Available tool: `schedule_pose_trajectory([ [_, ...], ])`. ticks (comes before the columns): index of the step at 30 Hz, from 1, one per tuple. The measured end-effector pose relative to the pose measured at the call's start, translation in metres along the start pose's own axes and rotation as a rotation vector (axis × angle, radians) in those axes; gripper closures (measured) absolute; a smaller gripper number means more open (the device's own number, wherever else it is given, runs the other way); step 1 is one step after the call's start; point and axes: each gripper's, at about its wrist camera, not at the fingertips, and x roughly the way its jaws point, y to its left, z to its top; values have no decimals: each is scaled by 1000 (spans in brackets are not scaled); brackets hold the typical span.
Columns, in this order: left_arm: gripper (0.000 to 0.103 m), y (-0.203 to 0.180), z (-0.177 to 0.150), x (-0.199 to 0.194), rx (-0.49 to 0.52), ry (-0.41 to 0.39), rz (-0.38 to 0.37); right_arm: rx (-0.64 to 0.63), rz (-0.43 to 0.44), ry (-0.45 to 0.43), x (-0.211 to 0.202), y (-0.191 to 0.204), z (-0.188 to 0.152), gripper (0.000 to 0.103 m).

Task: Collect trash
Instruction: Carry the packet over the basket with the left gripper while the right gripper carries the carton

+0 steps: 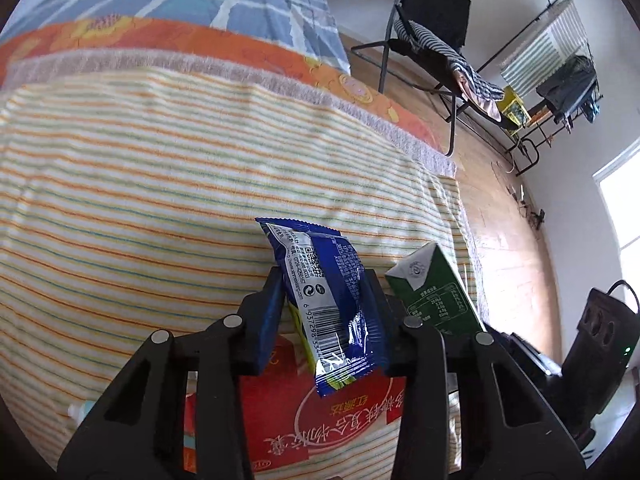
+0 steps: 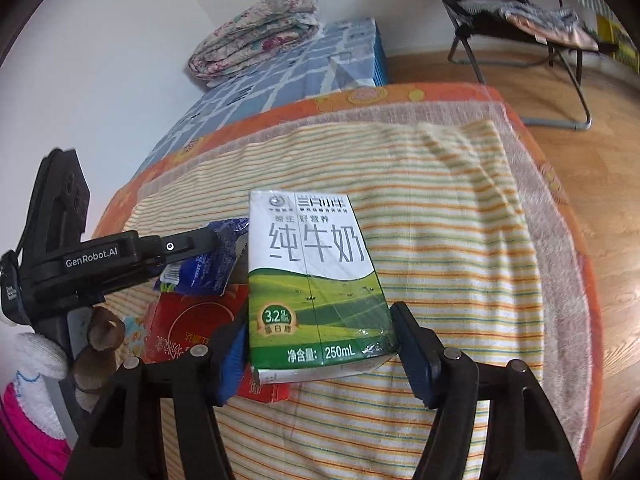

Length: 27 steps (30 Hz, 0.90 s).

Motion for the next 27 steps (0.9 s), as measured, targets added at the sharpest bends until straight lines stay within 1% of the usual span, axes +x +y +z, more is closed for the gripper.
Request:
schedule_pose_trajectory([
  [3, 65, -2, 1, -12, 15, -20, 8, -26, -15, -25, -11, 6, 2, 36],
  [6, 65, -2, 1, -25, 19, -35, 7, -78, -44, -48, -24, 17, 2, 36],
  [12, 65, -1, -5, -52, 29, -55, 3, -144, -61, -63, -46, 34, -6, 36],
  [20, 65, -7, -26, -91, 72, -74, 9, -203, -91, -74, -75, 55, -20, 36],
  [27, 65, -13, -52, -128, 113, -92, 17, -253, -106, -86, -106, 80, -41, 36],
])
